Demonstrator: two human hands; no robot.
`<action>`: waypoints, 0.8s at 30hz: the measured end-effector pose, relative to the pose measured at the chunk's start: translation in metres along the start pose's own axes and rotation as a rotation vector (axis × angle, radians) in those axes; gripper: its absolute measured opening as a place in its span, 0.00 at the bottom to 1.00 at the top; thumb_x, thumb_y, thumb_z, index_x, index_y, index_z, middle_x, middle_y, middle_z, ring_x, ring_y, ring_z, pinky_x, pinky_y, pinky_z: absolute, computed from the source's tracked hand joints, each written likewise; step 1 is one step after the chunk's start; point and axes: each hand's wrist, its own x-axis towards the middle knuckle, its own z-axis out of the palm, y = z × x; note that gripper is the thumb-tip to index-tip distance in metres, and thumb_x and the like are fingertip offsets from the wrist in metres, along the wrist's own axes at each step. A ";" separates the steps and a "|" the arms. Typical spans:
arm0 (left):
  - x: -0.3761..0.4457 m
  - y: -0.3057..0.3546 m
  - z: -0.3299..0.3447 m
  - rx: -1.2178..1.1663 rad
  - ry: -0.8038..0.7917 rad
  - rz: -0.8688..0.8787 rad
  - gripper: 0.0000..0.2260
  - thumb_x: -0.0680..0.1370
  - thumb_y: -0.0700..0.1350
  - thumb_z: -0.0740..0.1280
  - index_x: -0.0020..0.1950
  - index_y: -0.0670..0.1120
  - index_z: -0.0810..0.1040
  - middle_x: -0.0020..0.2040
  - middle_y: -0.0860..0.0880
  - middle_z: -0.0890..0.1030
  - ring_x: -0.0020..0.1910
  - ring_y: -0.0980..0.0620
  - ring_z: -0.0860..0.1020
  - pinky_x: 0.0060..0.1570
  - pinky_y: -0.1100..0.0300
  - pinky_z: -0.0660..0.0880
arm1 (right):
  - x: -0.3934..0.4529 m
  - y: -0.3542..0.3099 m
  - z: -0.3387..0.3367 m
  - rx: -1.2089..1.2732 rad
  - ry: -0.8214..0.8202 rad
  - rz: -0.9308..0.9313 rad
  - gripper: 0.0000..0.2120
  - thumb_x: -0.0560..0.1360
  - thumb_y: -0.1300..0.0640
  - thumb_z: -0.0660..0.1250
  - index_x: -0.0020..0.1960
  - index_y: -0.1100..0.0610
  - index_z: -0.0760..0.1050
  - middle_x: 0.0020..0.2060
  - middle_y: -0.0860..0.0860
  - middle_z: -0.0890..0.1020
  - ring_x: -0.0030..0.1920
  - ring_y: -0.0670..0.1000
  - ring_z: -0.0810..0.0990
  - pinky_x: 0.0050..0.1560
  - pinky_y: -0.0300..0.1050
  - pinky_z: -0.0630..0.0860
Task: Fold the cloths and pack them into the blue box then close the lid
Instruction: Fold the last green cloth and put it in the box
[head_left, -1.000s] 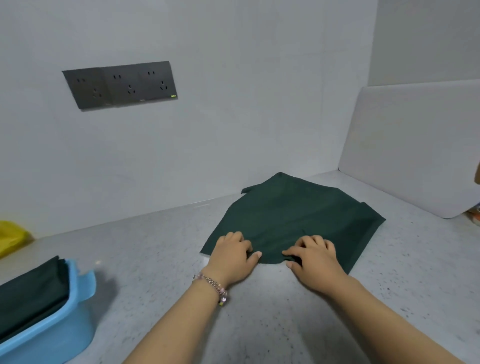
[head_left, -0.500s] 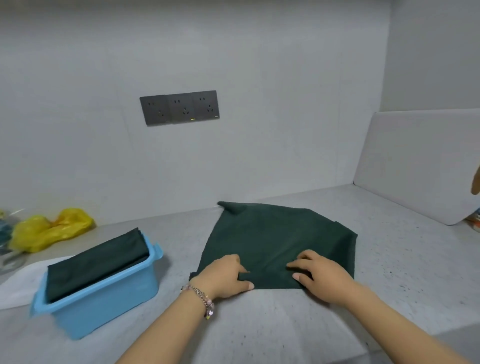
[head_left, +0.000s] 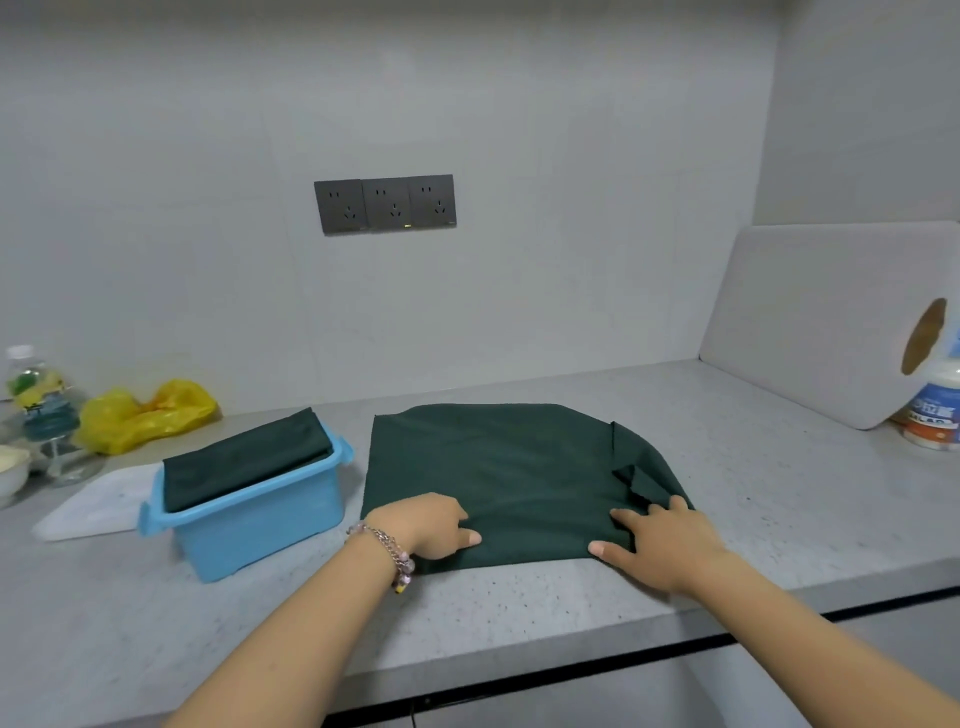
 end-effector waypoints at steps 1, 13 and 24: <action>-0.004 -0.002 0.000 0.013 -0.008 -0.015 0.20 0.80 0.57 0.56 0.65 0.45 0.73 0.63 0.48 0.75 0.60 0.47 0.73 0.54 0.57 0.68 | -0.004 0.002 0.002 -0.054 0.047 -0.035 0.37 0.71 0.26 0.41 0.73 0.43 0.59 0.62 0.50 0.75 0.65 0.57 0.67 0.59 0.48 0.67; -0.014 0.028 0.010 -0.163 0.039 0.107 0.29 0.73 0.47 0.63 0.74 0.58 0.62 0.72 0.55 0.67 0.67 0.53 0.69 0.59 0.64 0.66 | -0.014 0.006 0.006 0.376 0.307 -0.240 0.23 0.79 0.38 0.48 0.68 0.44 0.70 0.75 0.47 0.52 0.72 0.50 0.53 0.72 0.46 0.56; -0.003 0.036 -0.001 -0.057 0.005 0.040 0.27 0.71 0.47 0.64 0.71 0.58 0.68 0.69 0.55 0.69 0.63 0.52 0.71 0.59 0.61 0.70 | -0.003 0.027 0.012 0.318 0.265 0.196 0.21 0.82 0.51 0.49 0.69 0.62 0.62 0.65 0.56 0.67 0.63 0.55 0.67 0.62 0.45 0.65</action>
